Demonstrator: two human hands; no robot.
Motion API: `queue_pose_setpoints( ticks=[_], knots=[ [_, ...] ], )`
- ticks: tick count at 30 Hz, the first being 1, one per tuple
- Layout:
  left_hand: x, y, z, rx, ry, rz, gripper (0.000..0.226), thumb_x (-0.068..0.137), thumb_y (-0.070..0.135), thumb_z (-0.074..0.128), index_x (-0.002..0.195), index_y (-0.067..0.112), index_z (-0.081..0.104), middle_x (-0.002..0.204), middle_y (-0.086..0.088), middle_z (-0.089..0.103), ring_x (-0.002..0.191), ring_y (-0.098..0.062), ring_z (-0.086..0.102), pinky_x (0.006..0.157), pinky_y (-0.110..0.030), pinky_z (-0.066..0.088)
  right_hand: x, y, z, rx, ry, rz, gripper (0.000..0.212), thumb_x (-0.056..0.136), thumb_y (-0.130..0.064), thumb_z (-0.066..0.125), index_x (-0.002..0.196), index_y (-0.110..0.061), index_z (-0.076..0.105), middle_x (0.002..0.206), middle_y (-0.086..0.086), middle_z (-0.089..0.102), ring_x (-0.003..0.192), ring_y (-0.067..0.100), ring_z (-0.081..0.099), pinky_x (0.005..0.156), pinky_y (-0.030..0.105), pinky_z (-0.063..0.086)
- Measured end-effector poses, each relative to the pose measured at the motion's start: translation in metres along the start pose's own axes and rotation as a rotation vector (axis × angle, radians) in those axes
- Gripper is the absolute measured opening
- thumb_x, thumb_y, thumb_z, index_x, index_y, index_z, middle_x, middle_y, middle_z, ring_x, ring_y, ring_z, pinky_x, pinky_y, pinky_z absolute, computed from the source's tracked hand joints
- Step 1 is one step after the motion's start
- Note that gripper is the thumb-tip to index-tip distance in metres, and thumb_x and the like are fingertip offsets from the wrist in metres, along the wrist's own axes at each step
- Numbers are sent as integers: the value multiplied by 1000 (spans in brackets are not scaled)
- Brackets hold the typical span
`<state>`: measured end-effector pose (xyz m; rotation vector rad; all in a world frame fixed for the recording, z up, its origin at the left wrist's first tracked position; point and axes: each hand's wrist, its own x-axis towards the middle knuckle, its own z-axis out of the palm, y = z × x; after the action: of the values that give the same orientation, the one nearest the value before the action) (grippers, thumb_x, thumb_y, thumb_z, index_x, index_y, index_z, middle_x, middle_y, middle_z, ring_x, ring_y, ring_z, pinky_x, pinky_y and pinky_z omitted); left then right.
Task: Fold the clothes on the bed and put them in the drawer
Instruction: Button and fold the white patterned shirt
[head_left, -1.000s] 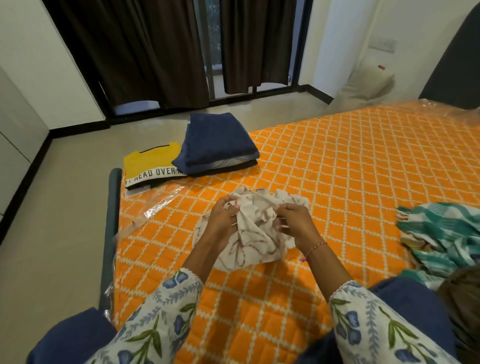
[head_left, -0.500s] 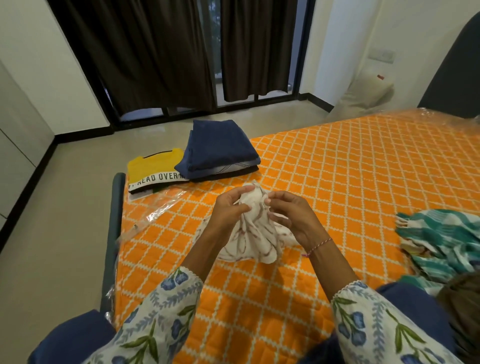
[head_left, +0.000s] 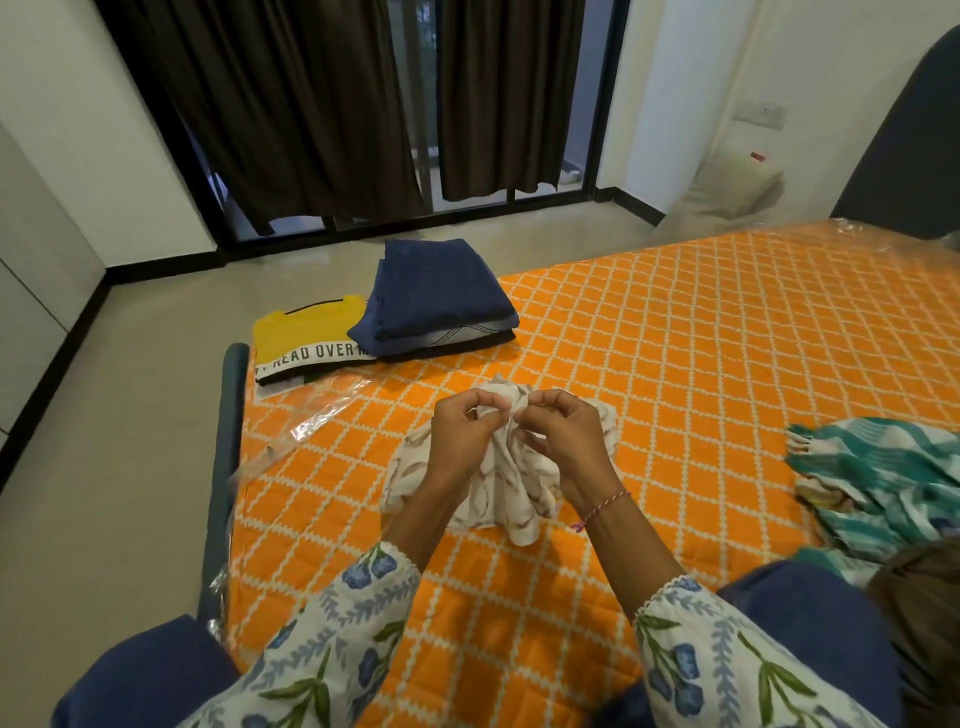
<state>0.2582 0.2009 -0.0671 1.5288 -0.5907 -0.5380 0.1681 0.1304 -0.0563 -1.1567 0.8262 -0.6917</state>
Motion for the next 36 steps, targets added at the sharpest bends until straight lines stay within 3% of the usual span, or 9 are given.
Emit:
queue_pose_setpoints(
  ticks=[6, 10, 14, 17, 20, 23, 31, 34, 36],
  knots=[
    [-3, -3, 2, 270, 84, 37, 17, 79, 10, 72, 72, 24, 66, 99, -1, 64, 104, -17, 57, 92, -36, 44, 2, 5, -1, -7, 31, -4, 15, 83, 7, 61, 77, -7, 59, 77, 13, 57, 71, 20, 58, 62, 23, 55],
    [-4, 5, 0, 427, 75, 2, 11, 79, 19, 73, 74, 28, 68, 90, 16, 51, 111, -16, 52, 100, -41, 33, 3, 7, -1, -44, 28, -28, 14, 83, 9, 61, 77, -4, 60, 74, 14, 57, 71, 21, 58, 64, 24, 55],
    [-2, 15, -4, 567, -13, -8, 7, 84, 24, 67, 86, 23, 74, 94, 16, 57, 114, -13, 50, 90, -34, 25, 4, 10, -2, -110, 38, -80, 11, 81, 9, 64, 79, -2, 62, 70, 12, 59, 69, 21, 59, 68, 31, 55],
    [0, 16, -5, 574, -8, -23, 8, 84, 27, 69, 77, 25, 71, 95, 12, 62, 115, -13, 50, 85, -34, 23, 2, 11, -2, -149, 20, -107, 10, 80, 9, 64, 78, -2, 62, 70, 11, 61, 70, 22, 59, 67, 33, 54],
    [2, 12, -3, 576, 24, -20, 18, 81, 28, 71, 65, 31, 64, 107, 6, 67, 117, -17, 51, 90, -39, 27, 1, 12, -2, -129, 26, -106, 19, 82, 10, 59, 70, -5, 59, 66, 8, 58, 70, 22, 57, 64, 30, 52],
    [1, 12, -2, 612, 44, -53, 15, 83, 26, 70, 69, 27, 65, 116, 2, 61, 119, -19, 48, 97, -42, 28, 1, 14, -2, -100, 37, -112, 20, 83, 11, 57, 70, -5, 57, 68, 13, 56, 72, 25, 55, 66, 33, 51],
    [3, 5, 5, 738, 110, 7, 8, 82, 22, 67, 77, 20, 72, 113, -1, 61, 116, -22, 49, 92, -43, 36, 0, 21, -2, -165, 88, -185, 23, 79, 9, 63, 69, -11, 55, 66, 16, 58, 70, 26, 59, 73, 44, 55],
    [1, 3, 9, 779, 119, 9, 12, 85, 21, 63, 83, 16, 73, 113, -2, 61, 115, -22, 50, 90, -42, 37, -3, 19, -3, -154, 99, -167, 23, 80, 9, 63, 68, -8, 53, 68, 19, 60, 67, 26, 60, 70, 40, 56],
    [2, 3, 7, 683, 84, -33, 11, 85, 18, 63, 81, 14, 73, 110, -3, 64, 110, -22, 55, 91, -42, 44, -4, 16, -5, -31, 62, -84, 26, 82, 11, 60, 66, -6, 49, 67, 15, 57, 61, 21, 59, 64, 31, 56]
  ],
)
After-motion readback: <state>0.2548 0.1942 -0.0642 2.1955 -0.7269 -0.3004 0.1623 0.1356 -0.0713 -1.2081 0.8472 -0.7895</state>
